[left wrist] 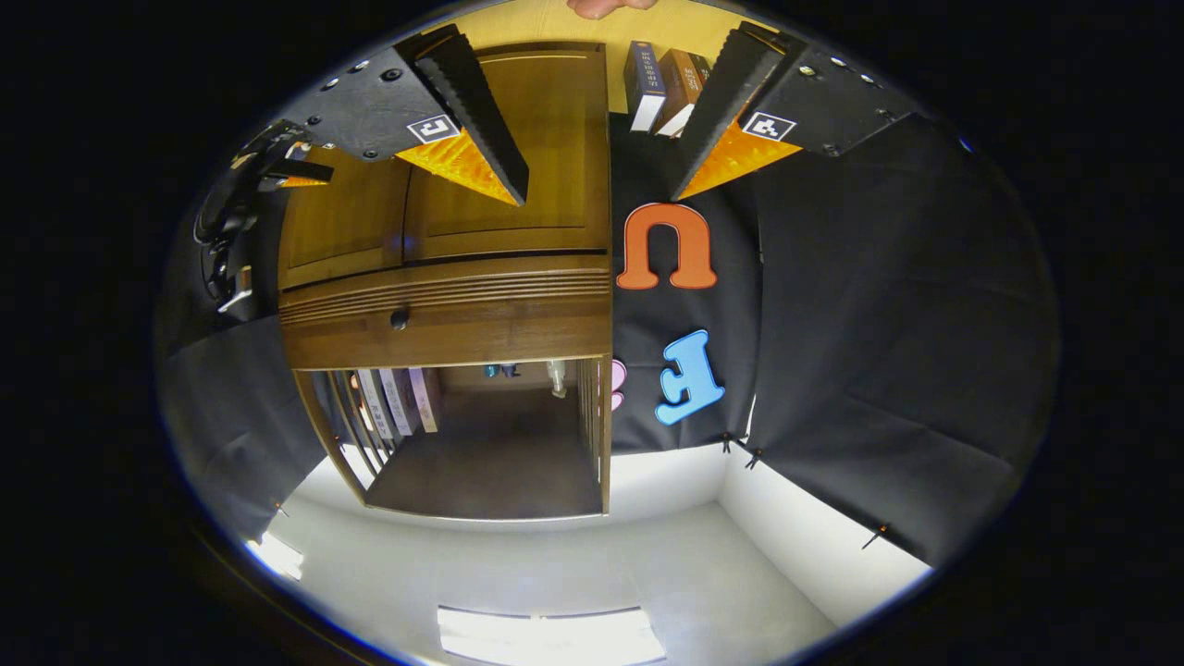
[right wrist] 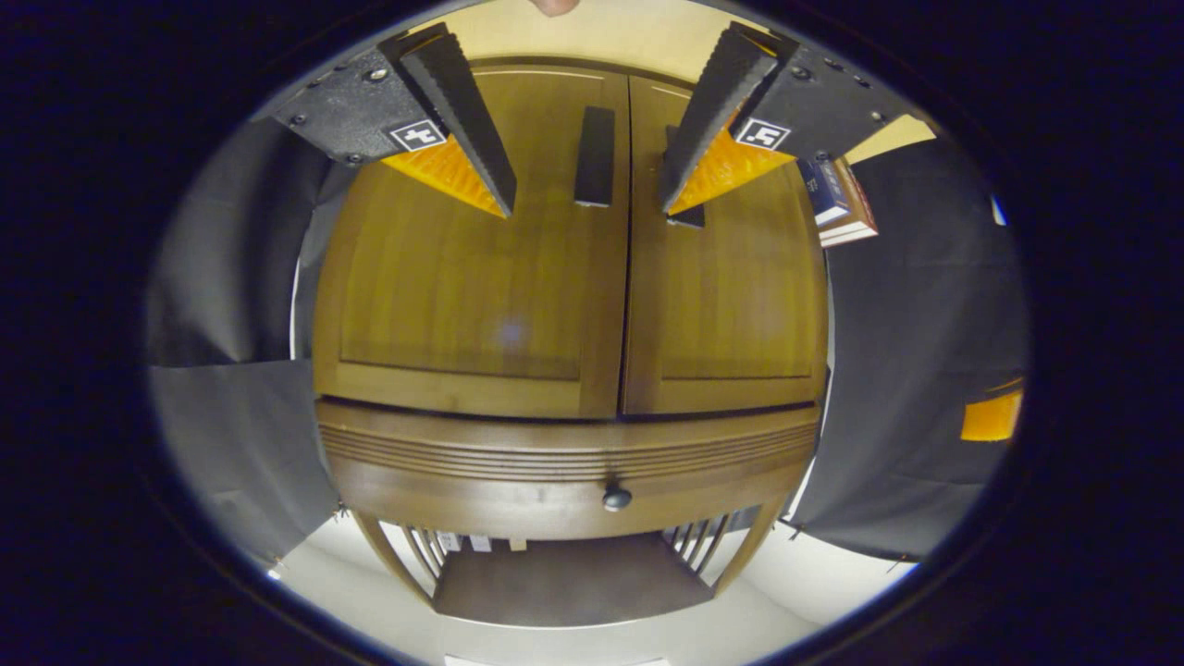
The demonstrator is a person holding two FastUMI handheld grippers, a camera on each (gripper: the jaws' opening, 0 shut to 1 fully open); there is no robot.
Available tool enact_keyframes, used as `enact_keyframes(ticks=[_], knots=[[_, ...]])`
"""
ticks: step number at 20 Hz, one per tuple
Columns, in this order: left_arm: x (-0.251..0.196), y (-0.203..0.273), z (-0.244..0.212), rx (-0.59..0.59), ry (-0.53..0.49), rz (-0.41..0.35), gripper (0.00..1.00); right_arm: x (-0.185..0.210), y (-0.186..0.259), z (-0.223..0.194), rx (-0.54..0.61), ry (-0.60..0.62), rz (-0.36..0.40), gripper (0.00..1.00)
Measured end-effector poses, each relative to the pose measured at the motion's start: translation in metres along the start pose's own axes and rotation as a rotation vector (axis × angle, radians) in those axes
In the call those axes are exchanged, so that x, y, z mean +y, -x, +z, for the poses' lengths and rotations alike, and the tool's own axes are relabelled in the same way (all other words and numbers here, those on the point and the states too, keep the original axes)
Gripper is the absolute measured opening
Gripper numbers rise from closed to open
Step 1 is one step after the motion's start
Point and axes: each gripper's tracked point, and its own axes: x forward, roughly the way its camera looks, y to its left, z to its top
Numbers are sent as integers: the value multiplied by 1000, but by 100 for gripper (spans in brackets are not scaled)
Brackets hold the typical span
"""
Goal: Open the right door of the double-door shoe cabinet with the right hand, and open the left door with the left hand.
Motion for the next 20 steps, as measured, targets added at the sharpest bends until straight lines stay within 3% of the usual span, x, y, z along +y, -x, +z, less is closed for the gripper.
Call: enact_keyframes(ticks=[3, 7, 8, 9, 10, 12, 13, 14, 15, 16, 18, 20], knots=[[10, -6, -7, 13, 4, 11, 95, 10, -26, -29, 60, -21, 31, 93], [13, -7, -9, 22, 11, 28, 100, 7, -51, -59, 131, -15, 6, 85], [13, -8, -10, 23, 10, 29, 95, 5, -55, -62, 134, -20, -4, 84], [14, -10, -13, 24, 8, 29, 100, 3, -60, -64, 132, -24, -16, 80], [15, -11, -14, 24, 4, 31, 95, 0, -63, -65, 128, -24, -33, 77], [18, -13, -18, 22, -4, 38, 95, -3, -71, -69, 128, -21, -60, 72], [19, -14, -19, 28, -5, 41, 100, -3, -74, -71, 130, -26, -61, 70], [18, -15, -23, 38, -1, 39, 95, -3, -76, -70, 126, -28, -66, 70], [17, -15, -25, 49, 4, 31, 100, -2, -79, -70, 121, -28, -64, 67], [18, -14, -27, 55, 5, 26, 95, -2, -80, -69, 116, -25, -66, 66], [20, -14, -29, 60, 1, 26, 95, -6, -81, -70, 108, -23, -91, 58], [21, -13, -29, 59, 3, 28, 95, -7, -79, -69, 105, -47, -93, 43]])
